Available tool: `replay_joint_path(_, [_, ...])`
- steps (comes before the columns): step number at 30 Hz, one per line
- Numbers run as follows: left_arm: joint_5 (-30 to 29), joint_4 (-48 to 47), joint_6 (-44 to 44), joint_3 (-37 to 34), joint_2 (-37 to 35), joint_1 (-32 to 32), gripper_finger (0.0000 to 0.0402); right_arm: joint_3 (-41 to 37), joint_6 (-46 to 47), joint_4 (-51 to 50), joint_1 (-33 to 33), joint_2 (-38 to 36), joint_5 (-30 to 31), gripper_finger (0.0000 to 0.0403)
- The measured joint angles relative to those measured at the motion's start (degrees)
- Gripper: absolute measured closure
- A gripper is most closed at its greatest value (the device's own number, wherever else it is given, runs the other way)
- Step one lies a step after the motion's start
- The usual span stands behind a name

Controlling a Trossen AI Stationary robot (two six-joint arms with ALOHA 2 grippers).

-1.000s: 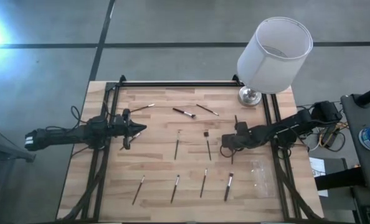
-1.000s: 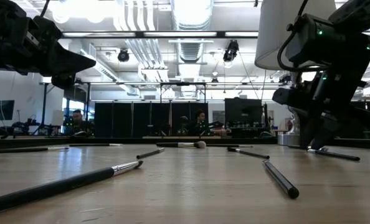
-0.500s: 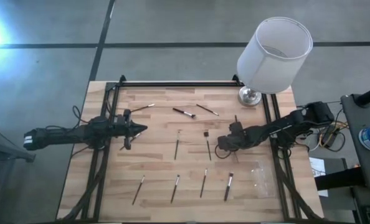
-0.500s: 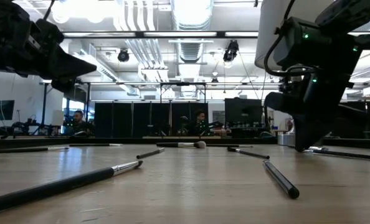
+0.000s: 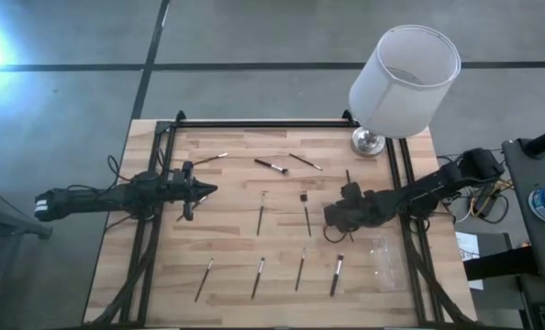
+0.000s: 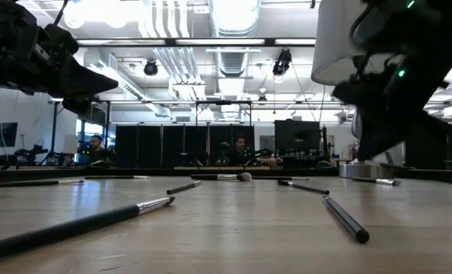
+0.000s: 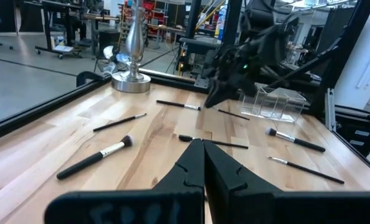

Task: Put items in baskets/containers
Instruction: Put the eyeshadow brush into the transparent organizer

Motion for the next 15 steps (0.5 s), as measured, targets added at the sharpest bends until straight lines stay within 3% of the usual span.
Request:
replay_joint_path(7, [0.0,-0.2,0.0,0.0,0.0,0.0,0.0402,8.2,0.5,-7.7,10.7,-2.5,11.2,0.0394])
replay_joint_path(12, [0.0,-0.2,-0.7,0.0,0.3,0.0,0.0402,19.3,0.8,-19.2,19.1,1.0,15.9,0.0394])
replay_joint_path(15, [0.0,-0.2,-0.7,0.0,0.7,0.0,0.0402,26.2,5.6,-29.6,24.8,4.5,17.1,0.0394])
